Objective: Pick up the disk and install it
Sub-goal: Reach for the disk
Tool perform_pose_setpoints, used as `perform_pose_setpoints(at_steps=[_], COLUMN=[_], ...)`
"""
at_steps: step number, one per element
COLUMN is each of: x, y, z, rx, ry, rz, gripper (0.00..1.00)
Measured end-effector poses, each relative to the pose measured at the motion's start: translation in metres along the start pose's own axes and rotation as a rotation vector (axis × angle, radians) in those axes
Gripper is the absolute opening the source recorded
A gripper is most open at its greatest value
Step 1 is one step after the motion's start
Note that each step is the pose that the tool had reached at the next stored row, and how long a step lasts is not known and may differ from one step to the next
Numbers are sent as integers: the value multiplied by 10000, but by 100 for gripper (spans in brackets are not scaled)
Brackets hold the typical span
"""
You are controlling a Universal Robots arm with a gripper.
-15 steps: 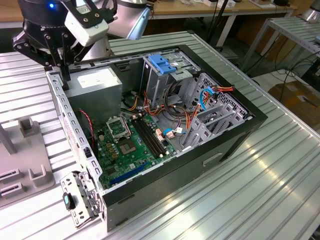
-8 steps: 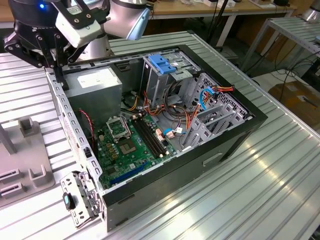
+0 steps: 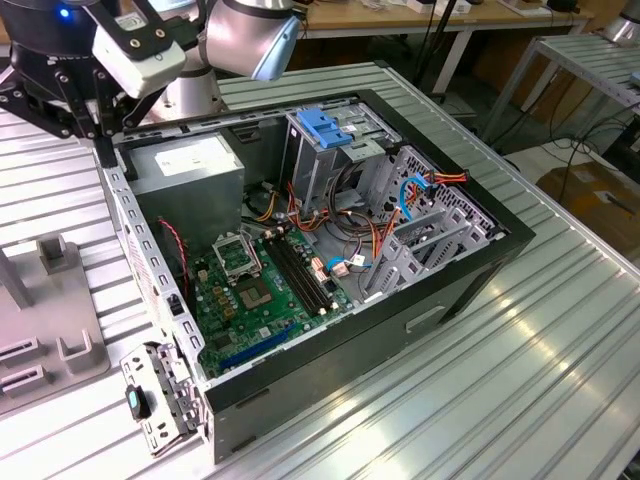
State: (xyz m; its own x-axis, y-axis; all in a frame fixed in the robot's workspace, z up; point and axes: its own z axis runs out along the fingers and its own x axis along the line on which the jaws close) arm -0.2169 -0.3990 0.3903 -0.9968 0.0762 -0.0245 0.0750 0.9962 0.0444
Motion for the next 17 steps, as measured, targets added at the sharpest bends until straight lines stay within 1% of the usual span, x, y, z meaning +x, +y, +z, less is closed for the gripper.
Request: perform_pose_setpoints(at_steps=[10, 13, 17], x=[175, 259, 333], y=[-13, -20, -25], z=[-1, -2, -2], rx=[0, 0, 0], ry=[0, 0, 0], rz=[0, 1, 0], gripper=[11, 11, 11])
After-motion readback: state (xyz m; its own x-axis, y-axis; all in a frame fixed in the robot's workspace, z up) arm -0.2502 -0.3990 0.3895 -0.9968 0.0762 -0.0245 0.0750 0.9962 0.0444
